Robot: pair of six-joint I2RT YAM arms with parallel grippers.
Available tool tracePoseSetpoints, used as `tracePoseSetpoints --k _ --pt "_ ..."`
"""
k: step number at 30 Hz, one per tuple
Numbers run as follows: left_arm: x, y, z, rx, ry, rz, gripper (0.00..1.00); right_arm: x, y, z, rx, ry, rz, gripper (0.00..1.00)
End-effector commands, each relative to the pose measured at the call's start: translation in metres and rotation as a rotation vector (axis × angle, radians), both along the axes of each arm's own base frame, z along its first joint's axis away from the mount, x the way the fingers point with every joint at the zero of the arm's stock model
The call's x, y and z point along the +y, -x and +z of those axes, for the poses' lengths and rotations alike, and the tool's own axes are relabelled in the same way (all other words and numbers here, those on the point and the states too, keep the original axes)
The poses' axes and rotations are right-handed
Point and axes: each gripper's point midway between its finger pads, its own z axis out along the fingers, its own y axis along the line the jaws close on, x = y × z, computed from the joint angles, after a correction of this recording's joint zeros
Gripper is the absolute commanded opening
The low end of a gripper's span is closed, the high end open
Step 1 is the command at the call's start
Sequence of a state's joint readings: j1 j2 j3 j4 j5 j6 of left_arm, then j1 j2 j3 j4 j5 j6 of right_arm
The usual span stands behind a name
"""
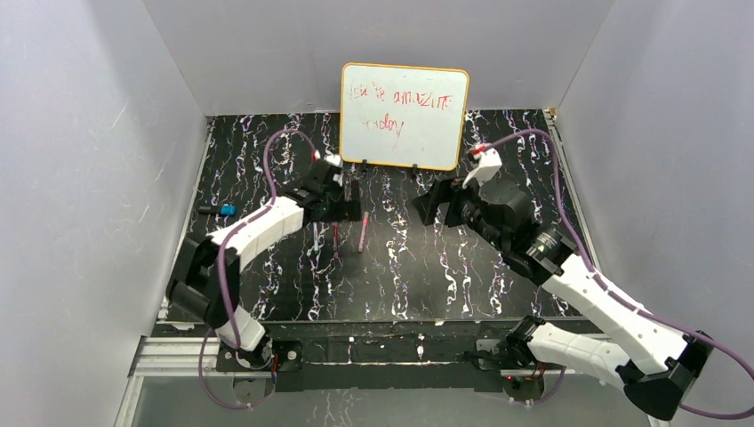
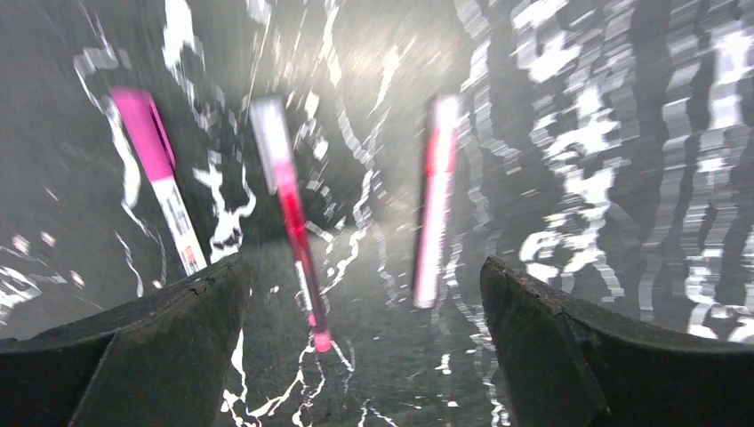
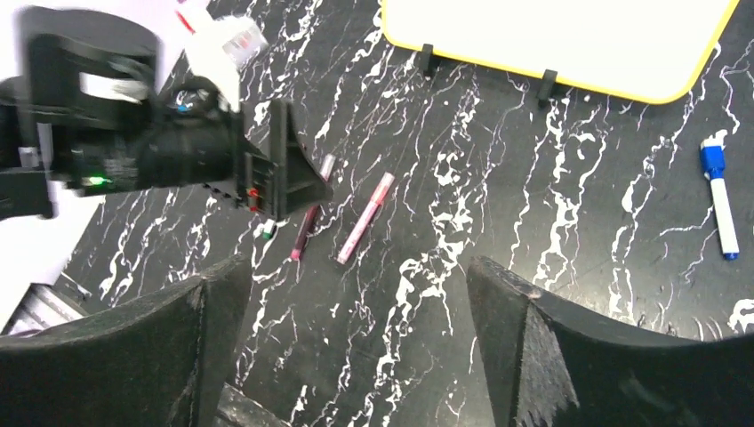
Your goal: Insert the pens into the pen caps
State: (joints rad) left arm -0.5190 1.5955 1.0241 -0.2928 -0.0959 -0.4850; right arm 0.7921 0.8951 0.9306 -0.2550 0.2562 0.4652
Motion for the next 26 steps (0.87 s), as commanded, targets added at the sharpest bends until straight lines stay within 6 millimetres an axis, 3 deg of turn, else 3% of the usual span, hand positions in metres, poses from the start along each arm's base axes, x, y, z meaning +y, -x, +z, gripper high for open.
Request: tracePoseSetpoints --k 1,6,10,12,14,26 --pt "-0.005 -0.03 0.133 -0.339 0.052 -0.101 0.98 0.005 -0.015 0.037 -0.023 0.03 -0.023 0.99" --pt "0.023 -0.018 0.21 -0.581 0.008 -0.132 0.98 0.01 -0.023 0.033 0.035 0.085 -0.031 0.99" --pt "0.077 -0.005 0.245 -0.731 -0.058 -0.038 0.98 0.004 -0.018 0.052 -0.053 0.022 -0.031 0.99" --pt "0.099 -0.001 0.247 -0.742 -0.07 -0.004 0.98 -0.002 -0.019 0.051 -0.063 0.025 -0.057 0.99" --pt "0.109 0.004 0.246 -0.737 -0.059 -0.005 0.98 -0.006 -0.019 0.047 -0.056 0.039 -0.074 0.99" --pt "0.108 0.015 0.241 -0.727 -0.022 -0.017 0.98 -0.024 -0.02 0.052 -0.053 0.004 -0.173 0.99"
